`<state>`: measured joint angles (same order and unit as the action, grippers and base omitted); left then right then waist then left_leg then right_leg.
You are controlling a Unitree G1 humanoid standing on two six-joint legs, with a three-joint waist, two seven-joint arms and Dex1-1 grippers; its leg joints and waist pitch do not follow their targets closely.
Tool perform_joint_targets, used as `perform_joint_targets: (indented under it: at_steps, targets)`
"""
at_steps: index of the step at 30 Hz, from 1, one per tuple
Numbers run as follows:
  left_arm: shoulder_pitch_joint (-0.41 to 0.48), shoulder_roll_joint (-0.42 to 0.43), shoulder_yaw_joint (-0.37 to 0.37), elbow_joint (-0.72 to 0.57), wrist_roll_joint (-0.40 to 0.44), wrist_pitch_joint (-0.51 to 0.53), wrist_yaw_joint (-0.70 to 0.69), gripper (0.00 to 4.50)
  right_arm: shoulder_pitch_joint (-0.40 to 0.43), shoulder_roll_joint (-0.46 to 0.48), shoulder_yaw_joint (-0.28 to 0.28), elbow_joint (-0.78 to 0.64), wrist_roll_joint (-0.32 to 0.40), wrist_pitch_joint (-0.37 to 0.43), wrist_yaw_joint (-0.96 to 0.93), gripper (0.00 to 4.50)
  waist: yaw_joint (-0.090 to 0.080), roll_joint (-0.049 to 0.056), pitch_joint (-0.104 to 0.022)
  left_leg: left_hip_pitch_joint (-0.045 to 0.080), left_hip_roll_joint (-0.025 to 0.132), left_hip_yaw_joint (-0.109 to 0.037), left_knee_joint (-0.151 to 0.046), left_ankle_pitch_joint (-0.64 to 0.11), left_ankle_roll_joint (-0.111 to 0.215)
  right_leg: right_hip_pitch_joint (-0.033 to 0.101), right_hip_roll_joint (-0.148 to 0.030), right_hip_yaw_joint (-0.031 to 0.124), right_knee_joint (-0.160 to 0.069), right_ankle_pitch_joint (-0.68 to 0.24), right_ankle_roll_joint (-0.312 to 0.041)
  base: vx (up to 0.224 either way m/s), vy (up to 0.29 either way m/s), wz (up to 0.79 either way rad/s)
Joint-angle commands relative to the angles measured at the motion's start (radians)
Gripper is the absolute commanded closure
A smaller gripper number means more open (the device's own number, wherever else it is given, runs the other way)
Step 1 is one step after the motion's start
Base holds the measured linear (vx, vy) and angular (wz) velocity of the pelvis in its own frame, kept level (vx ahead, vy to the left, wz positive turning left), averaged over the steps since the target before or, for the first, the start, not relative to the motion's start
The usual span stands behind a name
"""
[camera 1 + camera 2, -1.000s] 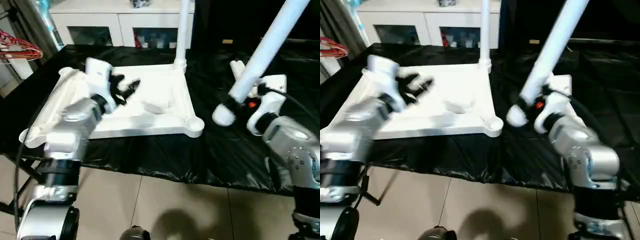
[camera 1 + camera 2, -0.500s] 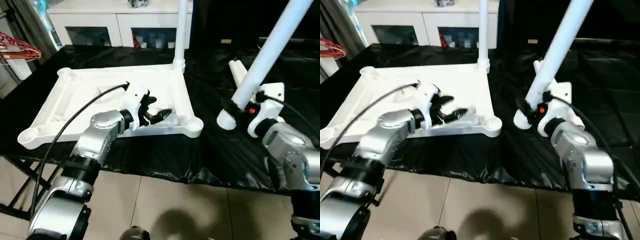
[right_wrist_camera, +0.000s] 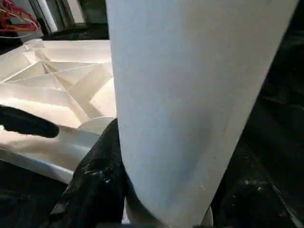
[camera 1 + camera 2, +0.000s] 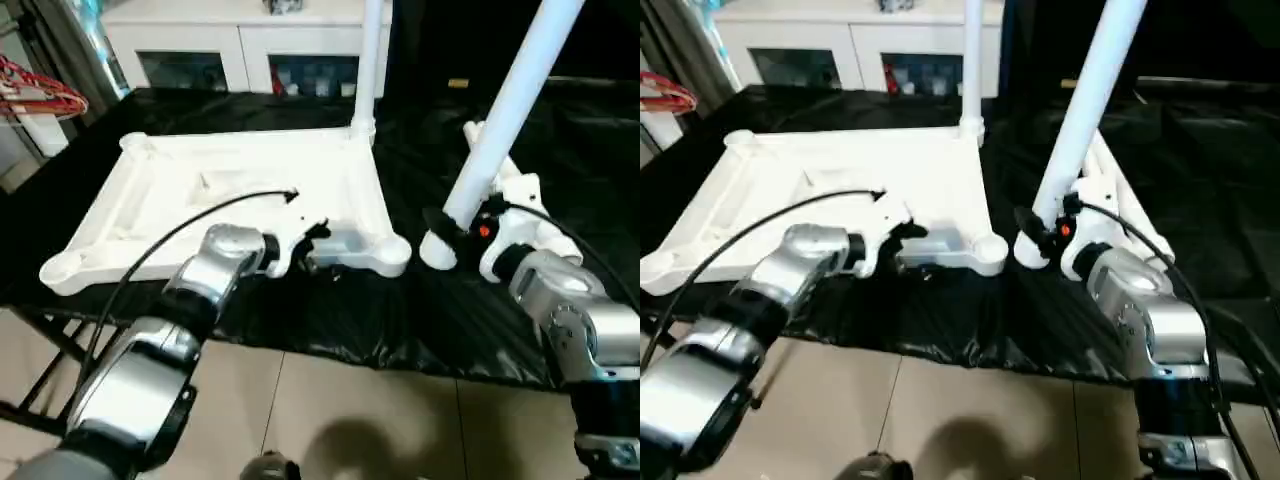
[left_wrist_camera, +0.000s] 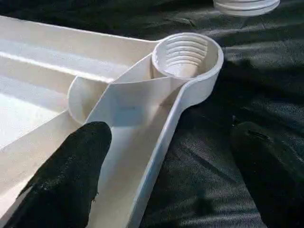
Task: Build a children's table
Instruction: Insert table leg to table base
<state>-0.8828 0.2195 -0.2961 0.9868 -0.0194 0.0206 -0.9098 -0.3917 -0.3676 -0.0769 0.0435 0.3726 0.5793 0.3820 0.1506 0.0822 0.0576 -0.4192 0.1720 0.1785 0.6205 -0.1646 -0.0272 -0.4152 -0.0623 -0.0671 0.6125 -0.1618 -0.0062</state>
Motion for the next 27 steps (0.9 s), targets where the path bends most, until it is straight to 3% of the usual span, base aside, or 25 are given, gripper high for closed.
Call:
perform_joint_targets:
  at_steps: [1, 2, 3, 4, 6, 7, 9, 11, 13, 14, 16, 17, 18, 19, 21, 27]
  targets:
    - [-0.024, 0.0, -0.007, 0.035, 0.018, -0.018, 0.004, 0.34, 0.003, -0.011, -0.002, -0.031, -0.01, 0.001, 0.011, 2.6, 0.003, -0.025, -0.09, 0.032, 0.051, -0.026, -0.066, -0.144, 0.046, 0.054, -0.097, 0.045, -0.072, -0.219, -0.178, 0.0, 0.0, 0.0]
    - [-0.047, -0.011, 0.003, 0.082, 0.021, -0.037, -0.005, 0.38, 0.012, -0.015, -0.004, -0.047, -0.009, 0.01, 0.011, 2.6, 0.002, -0.016, -0.09, 0.033, 0.052, -0.027, -0.066, -0.147, 0.045, 0.053, -0.096, 0.045, -0.072, -0.216, -0.181, 0.0, 0.0, 0.0]
    - [-0.053, -0.014, 0.008, 0.097, 0.02, -0.042, -0.013, 0.5, 0.015, -0.015, -0.004, -0.052, -0.008, 0.013, 0.011, 2.6, 0.002, -0.02, -0.088, 0.032, 0.049, -0.025, -0.066, -0.151, 0.047, 0.052, -0.093, 0.044, -0.077, -0.222, -0.177, 0.0, 0.0, 0.0]
    - [-0.062, -0.02, 0.015, 0.116, 0.017, -0.047, -0.029, 0.66, 0.02, -0.017, -0.005, -0.06, -0.007, 0.018, 0.011, 2.6, 0.004, -0.014, -0.09, 0.034, 0.051, -0.027, -0.065, -0.154, 0.045, 0.054, -0.096, 0.045, -0.074, -0.216, -0.183, 0.0, 0.0, 0.0]
    - [-0.072, -0.026, 0.026, 0.135, 0.012, -0.047, -0.043, 0.79, 0.026, -0.02, -0.004, -0.071, -0.006, 0.025, 0.01, 2.6, 0.003, -0.019, -0.089, 0.033, 0.052, -0.027, -0.066, -0.161, 0.045, 0.056, -0.096, 0.044, -0.075, -0.221, -0.186, 0.0, 0.0, 0.0]
    - [-0.081, -0.027, 0.031, 0.148, 0.013, -0.049, -0.047, 0.78, 0.033, -0.023, -0.006, -0.088, -0.001, 0.037, 0.008, 2.6, 0.002, -0.016, -0.089, 0.034, 0.052, -0.027, -0.066, -0.166, 0.046, 0.055, -0.097, 0.044, -0.075, -0.219, -0.192, 0.0, 0.0, 0.0]
    - [-0.094, -0.026, 0.043, 0.163, 0.011, -0.05, -0.042, 0.82, 0.041, -0.026, -0.009, -0.113, 0.005, 0.051, 0.004, 2.6, -0.002, -0.015, -0.076, 0.034, 0.052, -0.029, -0.071, -0.19, 0.047, 0.051, -0.096, 0.045, -0.08, -0.241, -0.19, 0.0, 0.0, 0.0]
    - [-0.109, -0.02, 0.052, 0.183, 0.009, -0.05, -0.041, 1.1, 0.058, -0.027, -0.014, -0.15, 0.015, 0.074, -0.005, 2.6, -0.009, -0.018, -0.055, 0.032, 0.05, -0.029, -0.077, -0.22, 0.049, 0.043, -0.093, 0.046, -0.088, -0.284, -0.176, 0.0, 0.0, 0.0]
    - [-0.114, -0.016, 0.053, 0.194, 0.012, -0.054, -0.042, 1.15, 0.069, -0.029, -0.01, -0.167, 0.02, 0.086, -0.005, 2.6, -0.014, -0.019, -0.055, 0.037, 0.051, -0.032, -0.081, -0.243, 0.044, 0.046, -0.094, 0.046, -0.09, -0.32, -0.163, 0.0, 0.0, 0.0]
    - [-0.115, -0.013, 0.051, 0.195, 0.015, -0.055, -0.043, 1.28, 0.075, -0.032, -0.007, -0.179, 0.023, 0.094, -0.004, 2.6, -0.02, -0.019, -0.037, 0.039, 0.052, -0.034, -0.088, -0.281, 0.036, 0.04, -0.094, 0.047, -0.098, -0.365, -0.151, 0.0, 0.0, 0.0]
    - [-0.115, -0.013, 0.052, 0.197, 0.015, -0.055, -0.043, 1.42, 0.076, -0.032, -0.006, -0.182, 0.023, 0.096, -0.003, 2.6, -0.022, -0.02, -0.037, 0.041, 0.053, -0.036, -0.089, -0.284, 0.032, 0.041, -0.096, 0.047, -0.097, -0.368, -0.152, 0.0, 0.0, 0.0]
    - [-0.123, -0.003, 0.05, 0.209, 0.028, -0.064, -0.05, 1.51, 0.082, -0.036, 0.002, -0.211, 0.028, 0.119, 0.0, 2.6, -0.026, -0.013, -0.016, 0.038, 0.053, -0.038, -0.095, -0.311, 0.028, 0.032, -0.093, 0.049, -0.103, -0.385, -0.148, 0.0, 0.0, 0.0]
    - [-0.123, -0.003, 0.05, 0.209, 0.028, -0.064, -0.05, 1.56, 0.082, -0.036, 0.002, -0.211, 0.028, 0.119, 0.0, 2.6, -0.03, -0.021, -0.02, 0.041, 0.051, -0.038, -0.095, -0.319, 0.022, 0.04, -0.095, 0.049, -0.1, -0.391, -0.144, 0.0, 0.0, 0.0]
    - [-0.132, 0.004, 0.049, 0.22, 0.042, -0.067, -0.051, 1.65, 0.078, -0.037, 0.006, -0.224, 0.03, 0.134, 0.002, 2.6, -0.034, -0.015, -0.006, 0.037, 0.05, -0.04, -0.098, -0.314, 0.021, 0.036, -0.095, 0.05, -0.102, -0.389, -0.141, 0.0, 0.0, 0.0]
    - [-0.142, 0.008, 0.05, 0.231, 0.053, -0.062, -0.051, 1.75, 0.072, -0.036, 0.009, -0.229, 0.031, 0.145, 0.002, 2.6, -0.041, -0.018, -0.001, 0.035, 0.049, -0.04, -0.098, -0.289, 0.026, 0.04, -0.097, 0.051, -0.101, -0.366, -0.15, 0.0, 0.0, 0.0]
    - [-0.147, 0.017, 0.048, 0.244, 0.067, -0.049, -0.033, 2.38, 0.076, -0.037, 0.011, -0.247, 0.034, 0.16, 0.002, 2.6, -0.041, -0.023, -0.002, 0.029, 0.051, -0.033, -0.089, -0.126, 0.078, 0.05, -0.099, 0.05, -0.08, -0.157, -0.231, 0.017, -0.003, 0.0]
